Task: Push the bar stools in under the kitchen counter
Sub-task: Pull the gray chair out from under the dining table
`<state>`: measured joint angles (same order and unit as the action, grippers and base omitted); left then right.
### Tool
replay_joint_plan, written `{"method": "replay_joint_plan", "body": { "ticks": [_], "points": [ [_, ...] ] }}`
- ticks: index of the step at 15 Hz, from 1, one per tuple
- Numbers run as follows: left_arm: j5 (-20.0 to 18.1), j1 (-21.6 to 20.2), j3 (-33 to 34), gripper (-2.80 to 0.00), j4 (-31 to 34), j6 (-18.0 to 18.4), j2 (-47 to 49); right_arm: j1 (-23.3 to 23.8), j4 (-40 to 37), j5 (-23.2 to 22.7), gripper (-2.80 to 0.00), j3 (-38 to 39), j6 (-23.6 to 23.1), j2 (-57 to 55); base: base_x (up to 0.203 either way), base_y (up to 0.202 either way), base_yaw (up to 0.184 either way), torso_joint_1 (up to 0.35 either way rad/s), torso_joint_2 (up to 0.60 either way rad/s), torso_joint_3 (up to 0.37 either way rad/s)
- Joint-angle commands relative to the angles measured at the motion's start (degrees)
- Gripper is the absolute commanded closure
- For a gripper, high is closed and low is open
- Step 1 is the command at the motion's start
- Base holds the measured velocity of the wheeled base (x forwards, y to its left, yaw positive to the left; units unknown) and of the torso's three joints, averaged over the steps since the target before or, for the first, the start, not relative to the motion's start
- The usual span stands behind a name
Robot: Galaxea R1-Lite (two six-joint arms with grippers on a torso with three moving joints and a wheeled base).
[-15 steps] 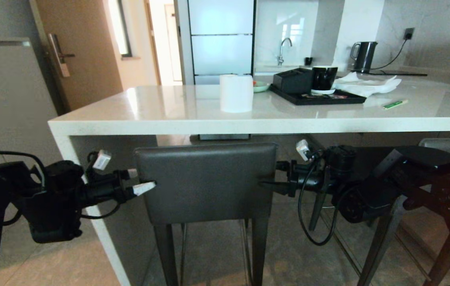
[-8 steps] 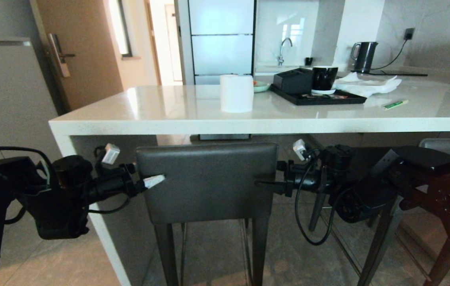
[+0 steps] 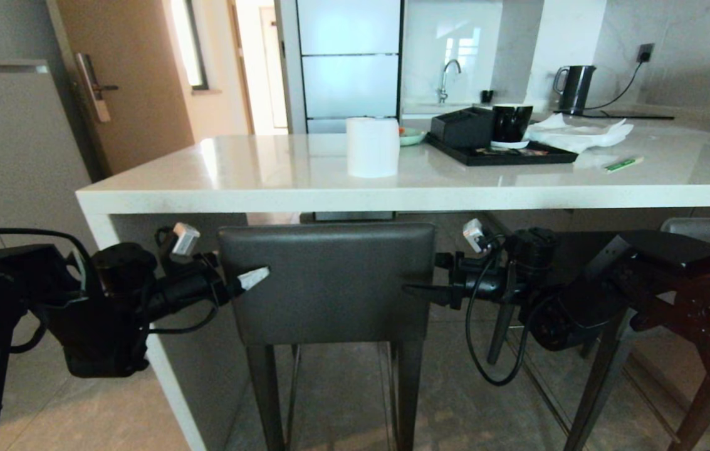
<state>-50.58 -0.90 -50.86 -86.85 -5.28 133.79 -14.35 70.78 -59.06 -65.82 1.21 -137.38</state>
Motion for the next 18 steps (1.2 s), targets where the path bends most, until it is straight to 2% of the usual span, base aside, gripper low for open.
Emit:
{"method": "replay_joint_plan", "body": {
  "ticks": [1, 4, 7, 18],
  "points": [
    [-0.9, 0.0, 2.6, -2.80, -0.8, 0.1, 0.0, -0.3, 0.3, -0.4, -2.80, -0.1, 0.0, 0.0, 0.000, 0.000, 0.000, 0.000, 0.00, 0.000],
    [-6.6, 0.0, 5.2, -2.80, -0.8, 0.1, 0.9, -0.9, 0.4, -0.4, -2.80, 0.0, 0.0, -0.6, 0.000, 0.000, 0.000, 0.000, 0.00, 0.000],
    [-9.8, 0.0, 7.3, -2.80, -0.8, 1.2, 0.6, -0.9, 0.3, -0.3, -2.80, -0.1, 0.9, -0.5, 0.000, 0.000, 0.000, 0.000, 0.00, 0.000],
    [-9.3, -0.8, 8.3, -2.80, -0.8, 2.5, 0.4, -1.7, 0.8, -0.7, -2.80, 1.5, 1.0, 0.1, 0.000, 0.000, 0.000, 0.000, 0.00, 0.000]
  ]
}}
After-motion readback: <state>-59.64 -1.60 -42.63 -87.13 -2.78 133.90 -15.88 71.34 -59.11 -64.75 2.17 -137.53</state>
